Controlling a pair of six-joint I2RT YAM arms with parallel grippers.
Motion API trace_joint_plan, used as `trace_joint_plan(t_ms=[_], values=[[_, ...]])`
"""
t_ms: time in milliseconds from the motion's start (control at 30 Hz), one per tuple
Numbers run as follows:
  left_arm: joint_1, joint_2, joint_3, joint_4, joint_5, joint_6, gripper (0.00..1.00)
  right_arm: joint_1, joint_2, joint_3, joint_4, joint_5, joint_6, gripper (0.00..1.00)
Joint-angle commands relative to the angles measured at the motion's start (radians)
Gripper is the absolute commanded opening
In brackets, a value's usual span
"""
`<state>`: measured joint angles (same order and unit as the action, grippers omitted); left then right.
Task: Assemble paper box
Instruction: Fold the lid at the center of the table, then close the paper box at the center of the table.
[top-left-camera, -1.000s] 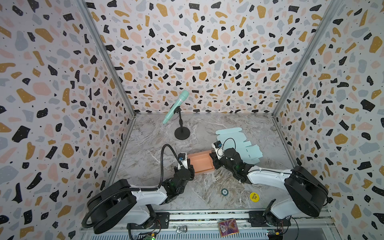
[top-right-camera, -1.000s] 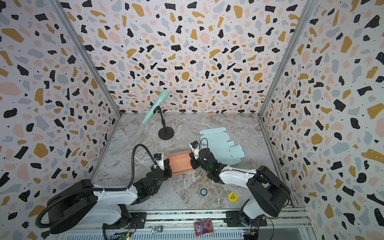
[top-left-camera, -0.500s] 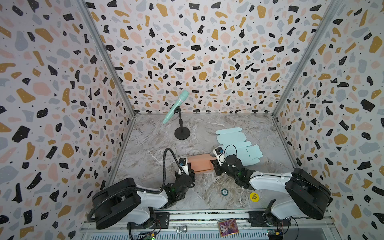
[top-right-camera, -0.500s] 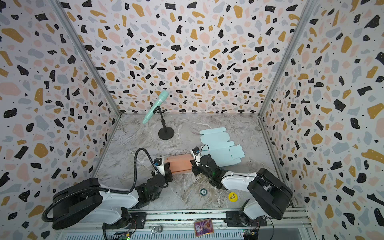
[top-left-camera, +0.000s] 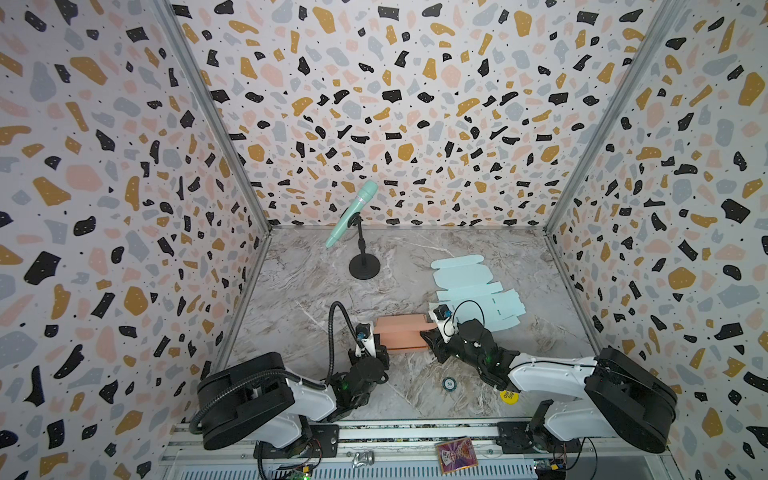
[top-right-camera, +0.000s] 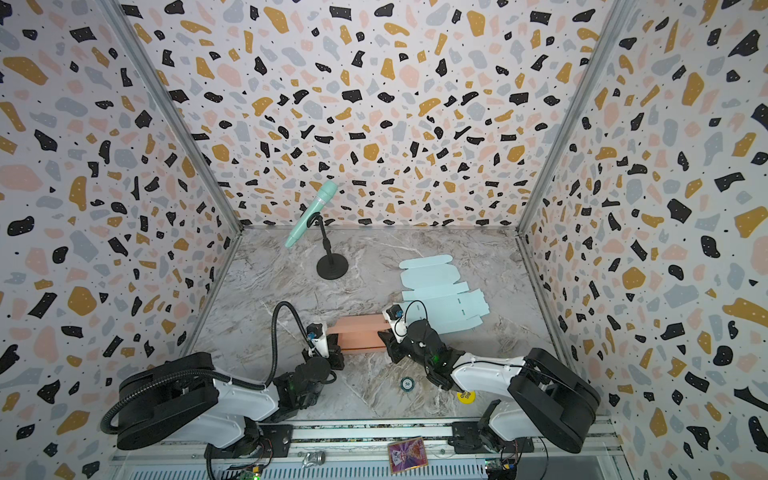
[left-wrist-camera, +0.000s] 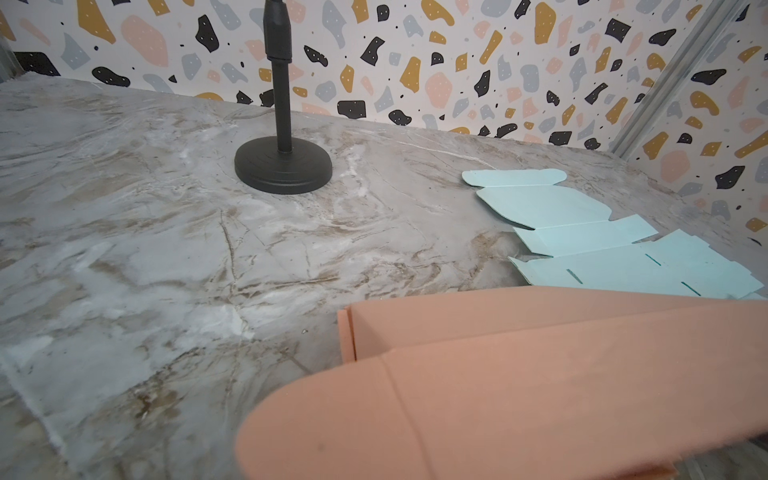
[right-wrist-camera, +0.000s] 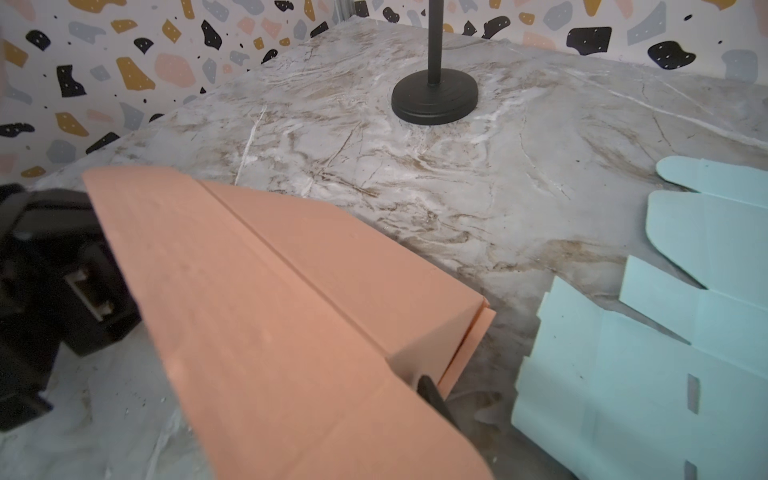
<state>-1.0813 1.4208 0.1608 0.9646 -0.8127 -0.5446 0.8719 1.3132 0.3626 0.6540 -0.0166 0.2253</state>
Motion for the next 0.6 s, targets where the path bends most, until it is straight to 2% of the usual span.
trace_joint_plan(t_ms=[0,200,367,433,567], values=[[-0.007,0.013,-0.012,0.051,-0.029,-0.013,0.08,0.008,-0.088,-0.052,0.032,-0.022,0.024,0.42],[-0.006,0.024,0.006,0.044,-0.029,-0.003,0.08,0.039,-0.314,-0.113,-0.069,-0.013,0.002,0.52],[-0.009,0.024,0.018,0.037,-0.028,0.001,0.08,0.016,-0.476,0.002,-0.274,0.011,0.096,0.57],[-0.013,0.022,0.030,0.025,-0.028,0.007,0.08,-0.022,-0.471,0.088,-0.364,-0.006,0.132,0.59],[-0.021,0.031,0.056,0.000,-0.028,0.020,0.09,-0.119,-0.348,0.236,-0.445,-0.102,0.130,0.59]])
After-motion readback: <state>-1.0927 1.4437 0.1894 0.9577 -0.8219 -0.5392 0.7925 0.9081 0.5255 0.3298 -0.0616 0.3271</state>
